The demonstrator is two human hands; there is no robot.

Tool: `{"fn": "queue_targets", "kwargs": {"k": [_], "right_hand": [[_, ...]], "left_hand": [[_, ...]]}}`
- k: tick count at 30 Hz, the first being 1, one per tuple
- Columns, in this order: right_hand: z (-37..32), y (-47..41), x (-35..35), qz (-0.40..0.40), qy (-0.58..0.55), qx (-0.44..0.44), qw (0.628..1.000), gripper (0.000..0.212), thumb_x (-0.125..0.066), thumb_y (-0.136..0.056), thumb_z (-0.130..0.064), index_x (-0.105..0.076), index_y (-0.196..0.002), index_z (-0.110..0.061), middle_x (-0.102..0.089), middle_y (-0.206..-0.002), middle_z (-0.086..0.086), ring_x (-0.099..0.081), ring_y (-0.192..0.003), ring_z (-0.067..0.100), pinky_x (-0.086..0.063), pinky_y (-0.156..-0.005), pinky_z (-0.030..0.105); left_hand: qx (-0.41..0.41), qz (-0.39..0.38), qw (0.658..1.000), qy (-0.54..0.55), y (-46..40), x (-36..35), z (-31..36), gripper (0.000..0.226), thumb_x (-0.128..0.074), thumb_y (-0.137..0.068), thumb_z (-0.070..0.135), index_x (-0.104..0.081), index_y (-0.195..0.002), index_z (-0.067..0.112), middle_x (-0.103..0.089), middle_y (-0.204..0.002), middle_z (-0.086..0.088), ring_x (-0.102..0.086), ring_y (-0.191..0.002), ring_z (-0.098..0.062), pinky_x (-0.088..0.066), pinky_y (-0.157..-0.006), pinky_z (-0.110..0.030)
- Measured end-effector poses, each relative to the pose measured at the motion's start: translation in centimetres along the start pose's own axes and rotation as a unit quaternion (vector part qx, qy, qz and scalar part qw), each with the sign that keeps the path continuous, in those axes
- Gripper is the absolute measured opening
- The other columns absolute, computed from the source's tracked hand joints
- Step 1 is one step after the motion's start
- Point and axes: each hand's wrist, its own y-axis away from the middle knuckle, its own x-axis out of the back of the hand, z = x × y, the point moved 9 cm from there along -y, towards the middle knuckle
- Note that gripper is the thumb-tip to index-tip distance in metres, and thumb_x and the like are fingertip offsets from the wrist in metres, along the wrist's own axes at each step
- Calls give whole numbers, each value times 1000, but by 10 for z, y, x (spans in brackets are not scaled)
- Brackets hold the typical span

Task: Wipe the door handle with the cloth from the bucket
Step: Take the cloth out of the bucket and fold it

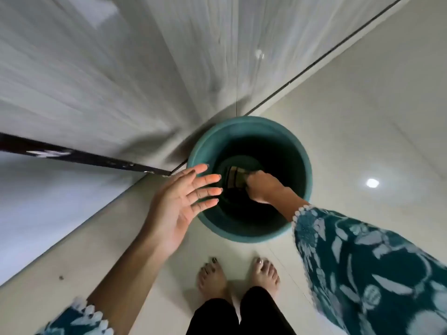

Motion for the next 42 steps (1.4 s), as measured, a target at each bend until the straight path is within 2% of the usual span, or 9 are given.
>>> {"fn": "queue_targets", "kwargs": {"k": [7,14,18,24,28,30,34,39,42], "right_hand": [[31,-78,-44,-74,24,-82,994,49,-37,-98,-18,-30,-145,-4,-25,-155,17,-24,-142,33,-20,-116,39],[15,-50,-32,-56,-44,-64,995,46,-45,-93,-19,-45,-138,-7,-41,-147,16,-37,-135,32,-31,-112,41],[-6,36,27,4,-150,-33,988,42,-48,-84,-6,-65,-118,-24,-51,-130,7,-47,-123,28,-42,-101,43],[-73,224,158,78,-319,66,942,36,-61,-80,2,-66,-112,-13,-49,-132,6,-46,-121,23,-38,-105,35],[-160,354,250,44,-473,176,862,34,-57,-77,10,-64,-102,-12,-56,-118,7,-57,-108,21,-47,-94,26],[-208,409,281,-7,-522,229,821,29,-53,-75,6,-63,-97,-11,-60,-102,8,-60,-94,17,-49,-83,19],[-289,473,308,-72,-505,283,812,25,-47,-79,8,-62,-91,-8,-59,-86,12,-56,-80,20,-48,-71,20],[-372,500,292,7,-353,271,895,31,-60,-80,-5,-64,-84,-35,-63,-89,1,-59,-88,23,-51,-87,41],[-448,539,264,33,-203,358,911,44,-70,-76,-28,-54,-115,-38,-50,-124,0,-50,-116,19,-43,-103,39]], "left_hand": [[-23,0,1000,-18,-47,32,-30,40,-51,-74,28,-61,-110,11,-74,-96,-11,-70,-77,-22,-58,-67,-30],[-19,30,999,-21,-30,34,-26,25,-47,-88,19,-61,-106,11,-75,-90,-9,-70,-74,-19,-58,-68,-30],[5,76,997,-14,17,23,-5,22,-42,-96,13,-62,-104,11,-74,-94,-10,-70,-74,-20,-58,-68,-30],[6,149,989,23,124,4,66,15,-49,-95,12,-61,-104,14,-63,-102,-5,-60,-94,-21,-50,-77,-35],[-6,135,985,104,219,-8,133,15,-50,-95,30,-63,-97,21,-61,-97,-2,-58,-90,-17,-45,-81,-34],[-11,60,985,159,263,-14,163,33,-45,-96,42,-62,-117,22,-60,-121,-11,-56,-111,-27,-43,-96,-46],[-69,10,971,230,353,3,211,66,-30,-97,54,-31,-148,13,-26,-155,-20,-24,-142,-40,-12,-115,-62],[-139,-22,961,239,471,54,254,73,-41,-87,59,-49,-137,6,-51,-139,-22,-49,-127,-38,-47,-96,-50],[-159,32,966,202,527,107,255,50,-68,-78,39,-68,-115,7,-64,-121,-19,-65,-107,-29,-55,-82,-40]]}}
